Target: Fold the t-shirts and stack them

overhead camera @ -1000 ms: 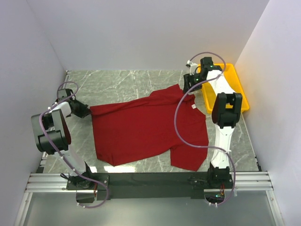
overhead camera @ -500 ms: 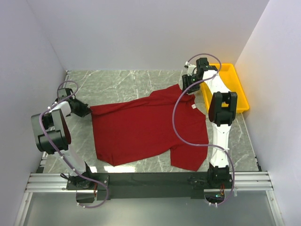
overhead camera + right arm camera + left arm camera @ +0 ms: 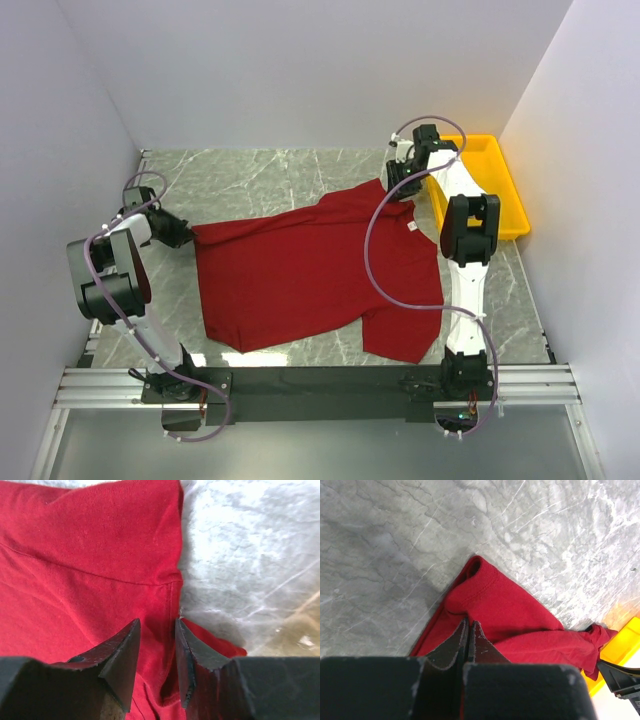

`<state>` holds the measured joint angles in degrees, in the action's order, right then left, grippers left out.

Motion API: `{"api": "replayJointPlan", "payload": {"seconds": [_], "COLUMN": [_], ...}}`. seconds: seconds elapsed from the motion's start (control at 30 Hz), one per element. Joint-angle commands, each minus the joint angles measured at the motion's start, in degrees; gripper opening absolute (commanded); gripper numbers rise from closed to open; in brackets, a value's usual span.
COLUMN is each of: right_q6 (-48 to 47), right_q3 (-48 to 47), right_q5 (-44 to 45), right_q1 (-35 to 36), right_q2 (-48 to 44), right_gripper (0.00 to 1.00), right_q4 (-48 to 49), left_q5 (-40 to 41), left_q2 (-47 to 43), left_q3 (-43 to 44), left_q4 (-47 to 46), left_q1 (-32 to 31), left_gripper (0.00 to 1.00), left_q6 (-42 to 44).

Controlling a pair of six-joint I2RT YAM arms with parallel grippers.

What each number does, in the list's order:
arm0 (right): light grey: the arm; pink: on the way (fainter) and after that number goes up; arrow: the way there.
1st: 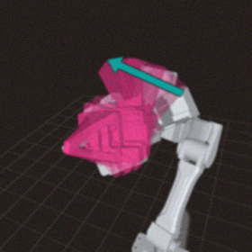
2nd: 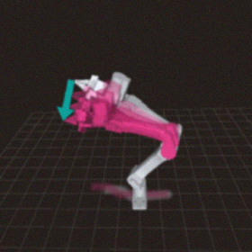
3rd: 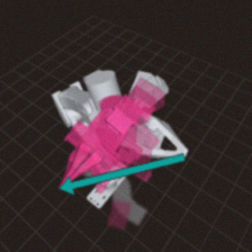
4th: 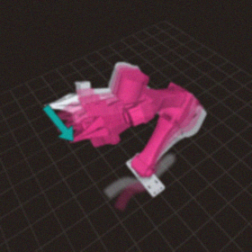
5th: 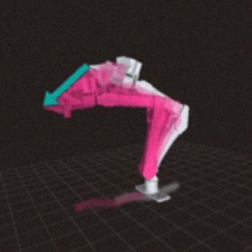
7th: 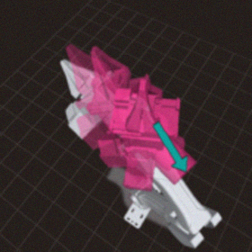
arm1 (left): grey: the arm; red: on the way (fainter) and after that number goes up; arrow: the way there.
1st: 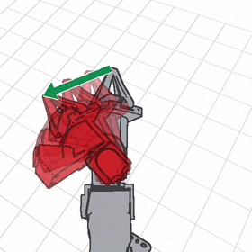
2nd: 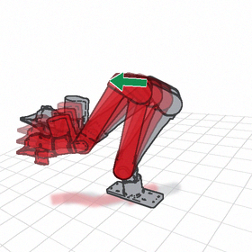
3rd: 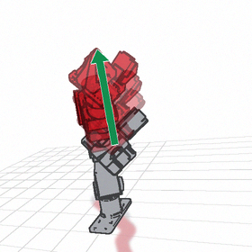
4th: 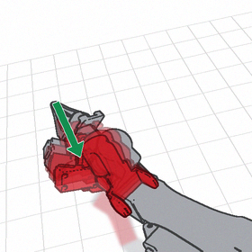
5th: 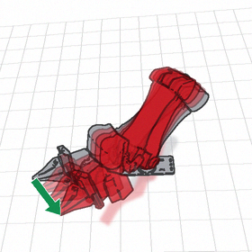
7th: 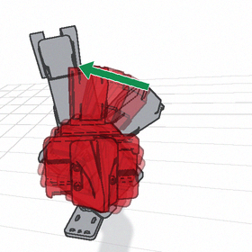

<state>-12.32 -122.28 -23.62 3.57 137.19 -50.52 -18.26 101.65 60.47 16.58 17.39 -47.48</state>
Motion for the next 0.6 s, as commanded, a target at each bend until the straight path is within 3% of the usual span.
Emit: {"api": "replayJointPlan", "payload": {"seconds": [0.0, 0.13, 0.4, 0.57], "right_q6": [0.28, -0.08, 0.01, 0.89], "right_q3": [-2.61, -2.87, -3.14, -2.7], "right_q5": [-0.99, -0.9, -1.7, -1.78], "right_q1": [0.65, 0.65, 0.47, -0.76], "right_q2": [0.89, 0.72, -0.34, -3.41], "right_gripper": [0.41, 0.36, 0.0, 0.0], "right_q4": [-1.25, -1.6, -0.81, 3.32], "left_q5": [-1.25, -1.34, -1.25, -1.25], "left_q2": [0.04, 0.04, -0.04, -0.04], "left_q3": [2.11, 2.37, 3.95, 5.27], "left_q4": [-1.11, -0.93, 0.03, 0.56], "left_q1": [0.1, 0.1, 0.1, 0.1], "left_gripper": [0.01, 0.01, 0.01, 0.01], "left_q6": [0.2, 0.29, 0.29, 0.37]}}
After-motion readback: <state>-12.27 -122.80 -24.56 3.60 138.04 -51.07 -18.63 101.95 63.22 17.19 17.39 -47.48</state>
